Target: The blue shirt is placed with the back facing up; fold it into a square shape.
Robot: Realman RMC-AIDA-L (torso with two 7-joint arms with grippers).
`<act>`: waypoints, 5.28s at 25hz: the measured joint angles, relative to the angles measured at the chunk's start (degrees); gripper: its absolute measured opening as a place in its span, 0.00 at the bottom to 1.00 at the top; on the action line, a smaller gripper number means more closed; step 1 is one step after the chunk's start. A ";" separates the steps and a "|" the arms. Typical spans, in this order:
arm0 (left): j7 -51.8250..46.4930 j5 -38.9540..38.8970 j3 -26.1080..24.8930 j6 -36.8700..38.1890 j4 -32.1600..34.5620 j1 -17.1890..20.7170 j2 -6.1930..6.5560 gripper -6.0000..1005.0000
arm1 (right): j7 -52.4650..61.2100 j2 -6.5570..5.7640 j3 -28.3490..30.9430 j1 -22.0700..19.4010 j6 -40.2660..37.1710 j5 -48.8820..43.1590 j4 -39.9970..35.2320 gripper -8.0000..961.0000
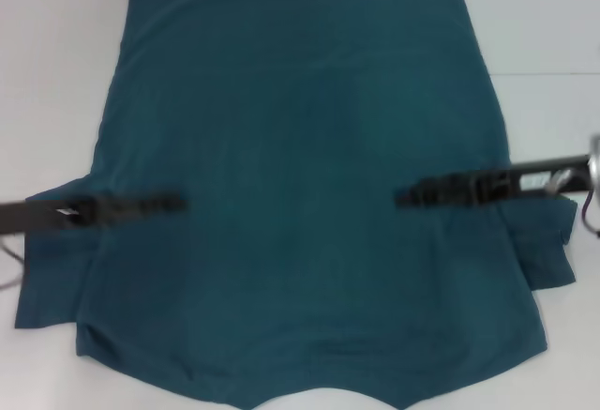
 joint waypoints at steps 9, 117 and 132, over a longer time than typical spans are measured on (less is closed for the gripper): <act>-17.99 0.51 -12.85 -8.58 -5.13 4.55 2.62 0.79 | 20.06 -7.14 3.99 1.48 6.87 4.75 6.98 0.73; -34.01 31.24 17.05 -11.67 19.87 -8.84 0.63 0.01 | 22.55 -10.14 4.66 0.58 9.95 4.73 8.96 0.73; -42.22 33.07 23.07 -15.72 10.81 -18.28 -3.97 0.01 | 22.39 -9.97 4.66 0.45 10.14 4.74 8.97 0.71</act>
